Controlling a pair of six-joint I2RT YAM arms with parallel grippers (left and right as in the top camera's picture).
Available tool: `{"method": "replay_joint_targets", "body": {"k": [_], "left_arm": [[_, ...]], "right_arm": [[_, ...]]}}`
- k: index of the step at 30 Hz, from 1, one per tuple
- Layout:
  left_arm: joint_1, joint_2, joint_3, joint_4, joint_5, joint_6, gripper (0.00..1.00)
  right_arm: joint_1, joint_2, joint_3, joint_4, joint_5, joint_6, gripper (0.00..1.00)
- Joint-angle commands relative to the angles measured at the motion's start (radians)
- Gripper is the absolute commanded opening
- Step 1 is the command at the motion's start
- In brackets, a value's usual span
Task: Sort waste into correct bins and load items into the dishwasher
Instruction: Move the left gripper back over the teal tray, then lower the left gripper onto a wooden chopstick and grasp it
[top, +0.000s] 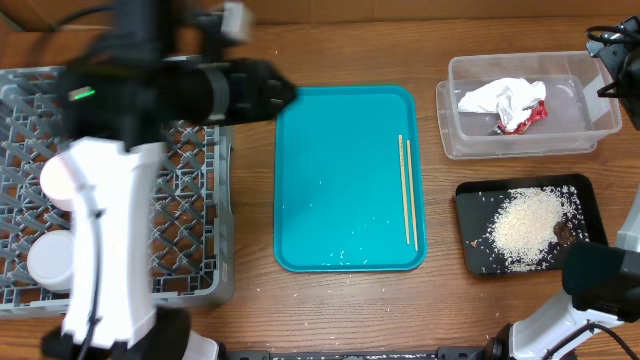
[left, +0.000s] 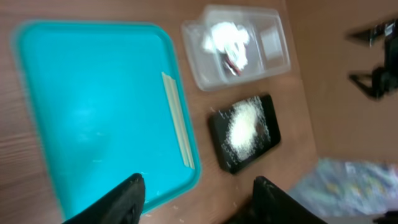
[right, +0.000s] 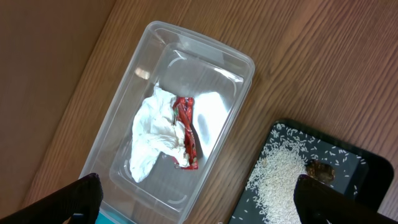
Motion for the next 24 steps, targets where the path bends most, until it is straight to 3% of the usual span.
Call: {"method": "replay_joint_targets", "body": {"k": [1,5,9,15,24], "left_arm": [[-0.201,0.095,-0.005,0.032,-0.211,-0.141,0.45],[-0.352,0.216,-0.005,0.036,-0.445,-0.341,0.42],[-0.455,0.352,-0.005,0.082,-0.552,-0.47,0.42],[-0.555,0.56,-0.005,0.212,-0.605,-0.486,0.38],[-0.58,0.735,-0.005,0.283,-0.694,-0.489,0.3]], "right_arm": [[0.001,-0.015,0.014,0.003,0.01,0.003,1.0],[0.001,-0.015,0.014,0.003,0.01,0.003,1.0],[0.001,-0.015,0.014,0.003,0.01,0.003,1.0],[0.001,-0.015,0.014,0.003,0.01,0.003,1.0],[0.001,-0.015,0.014,0.003,0.01,0.003,1.0]]}}
